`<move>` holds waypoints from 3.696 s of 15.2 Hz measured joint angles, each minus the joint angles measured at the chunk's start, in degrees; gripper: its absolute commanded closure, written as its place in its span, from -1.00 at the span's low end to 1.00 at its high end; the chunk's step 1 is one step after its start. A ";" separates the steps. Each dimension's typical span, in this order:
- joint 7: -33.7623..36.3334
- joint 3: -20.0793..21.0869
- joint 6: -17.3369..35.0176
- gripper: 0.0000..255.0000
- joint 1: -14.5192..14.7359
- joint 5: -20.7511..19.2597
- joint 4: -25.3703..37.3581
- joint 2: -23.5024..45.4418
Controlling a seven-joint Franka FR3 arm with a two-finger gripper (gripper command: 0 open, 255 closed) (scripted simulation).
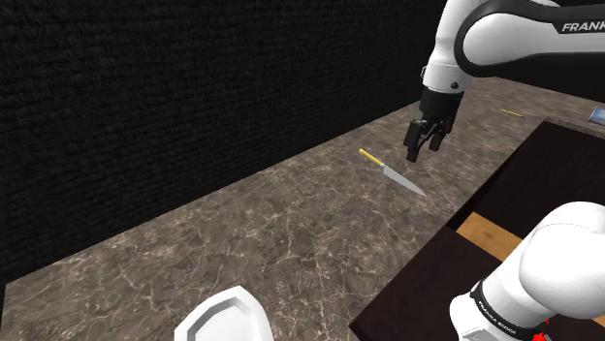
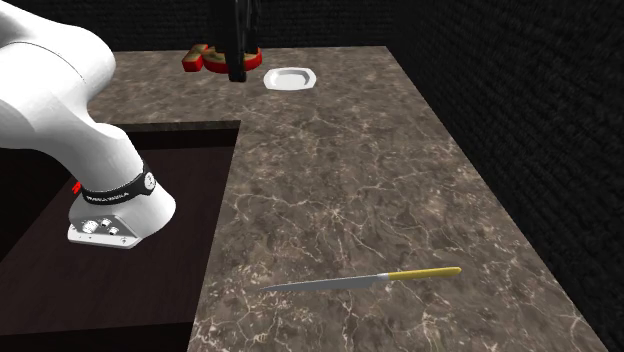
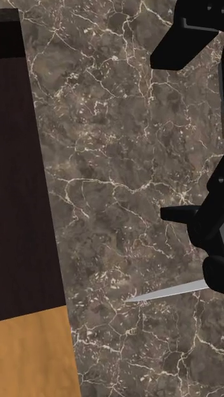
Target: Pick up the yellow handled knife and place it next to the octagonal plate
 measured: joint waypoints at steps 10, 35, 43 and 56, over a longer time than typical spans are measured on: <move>-9.59 -7.73 19.44 -1.00 -2.73 -4.59 -2.82 14.31; -34.07 -15.61 50.00 -1.00 -6.12 8.67 10.37 55.56; -34.18 -15.53 50.28 1.00 -6.17 8.86 10.39 55.84; -33.27 -16.05 48.31 1.00 -5.81 7.58 10.52 53.86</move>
